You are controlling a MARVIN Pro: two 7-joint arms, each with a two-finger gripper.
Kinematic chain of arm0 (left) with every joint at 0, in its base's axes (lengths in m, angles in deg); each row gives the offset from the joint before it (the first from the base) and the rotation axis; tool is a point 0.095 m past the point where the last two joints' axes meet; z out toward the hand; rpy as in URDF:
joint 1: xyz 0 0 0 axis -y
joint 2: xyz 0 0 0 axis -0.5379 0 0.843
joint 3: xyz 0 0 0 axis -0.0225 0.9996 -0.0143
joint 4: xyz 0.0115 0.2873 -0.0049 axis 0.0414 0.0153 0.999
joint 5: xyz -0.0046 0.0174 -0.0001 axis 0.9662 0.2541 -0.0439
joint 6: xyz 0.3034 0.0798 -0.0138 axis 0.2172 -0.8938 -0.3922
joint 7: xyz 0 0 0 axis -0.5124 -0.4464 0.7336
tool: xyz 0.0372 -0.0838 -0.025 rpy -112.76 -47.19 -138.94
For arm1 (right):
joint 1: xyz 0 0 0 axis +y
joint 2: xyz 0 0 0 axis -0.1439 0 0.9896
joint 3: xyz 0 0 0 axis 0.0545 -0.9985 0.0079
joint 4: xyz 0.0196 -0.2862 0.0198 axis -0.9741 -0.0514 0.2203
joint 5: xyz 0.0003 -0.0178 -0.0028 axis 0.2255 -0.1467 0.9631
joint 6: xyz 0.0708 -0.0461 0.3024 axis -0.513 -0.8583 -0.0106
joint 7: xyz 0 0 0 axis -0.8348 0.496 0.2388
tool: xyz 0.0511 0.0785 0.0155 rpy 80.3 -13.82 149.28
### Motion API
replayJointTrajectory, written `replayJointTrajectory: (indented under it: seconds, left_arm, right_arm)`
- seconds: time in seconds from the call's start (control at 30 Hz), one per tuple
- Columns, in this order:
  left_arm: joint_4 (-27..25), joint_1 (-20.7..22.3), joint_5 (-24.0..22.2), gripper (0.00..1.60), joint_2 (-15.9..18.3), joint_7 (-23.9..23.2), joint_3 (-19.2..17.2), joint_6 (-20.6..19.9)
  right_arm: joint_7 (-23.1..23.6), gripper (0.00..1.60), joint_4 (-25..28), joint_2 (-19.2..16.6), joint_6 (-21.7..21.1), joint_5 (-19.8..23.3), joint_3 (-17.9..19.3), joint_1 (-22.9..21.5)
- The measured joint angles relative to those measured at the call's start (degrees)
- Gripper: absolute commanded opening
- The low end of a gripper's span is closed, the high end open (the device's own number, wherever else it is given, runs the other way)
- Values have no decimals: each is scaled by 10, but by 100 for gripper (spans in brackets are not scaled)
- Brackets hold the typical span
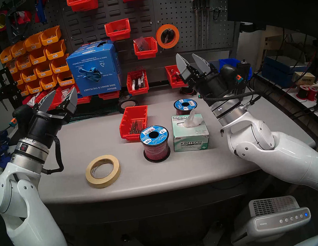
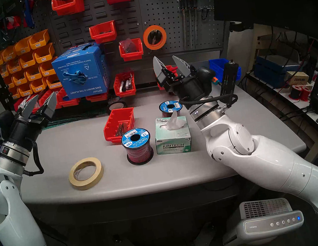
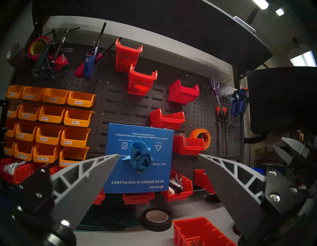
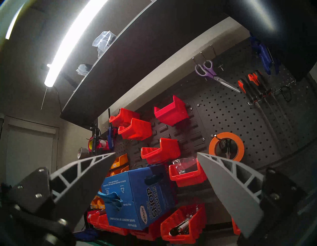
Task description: Take out a shop towel
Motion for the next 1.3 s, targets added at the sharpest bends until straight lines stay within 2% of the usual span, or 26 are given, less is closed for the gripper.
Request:
replayJointTrajectory:
  seconds: [0.17,0.37,0.57,0.67,0.7,0.8,0.97,1.3]
  left_arm:
    - [38,12,35,160,24,-4,12,5]
    - [78,39,75,160,52,26,30,-17]
    - [101,66,101,160,69,57,56,-47]
    - [101,66,101,160,69,57,56,-47]
    - [104,87,113,160,76,69,75,-67]
    - [104,87,113,160,76,69,75,-67]
    - [108,100,119,160,81,77,90,-81]
    - [131,137,128,160,90,94,137,-116]
  right_arm:
    - [-26,160,37,-1,-11,-24,-10,5]
    - [-50,160,69,8,-36,-49,-33,6]
    - [-62,160,80,31,-72,-71,-61,-5]
    - [-62,160,80,31,-72,-71,-61,-5]
    - [-68,160,84,61,-98,-85,-77,-21]
    - [-68,160,84,61,-98,-85,-77,-21]
    - [-71,160,82,80,-123,-95,-86,-38]
    - [-72,160,65,134,-183,-109,-118,-81]
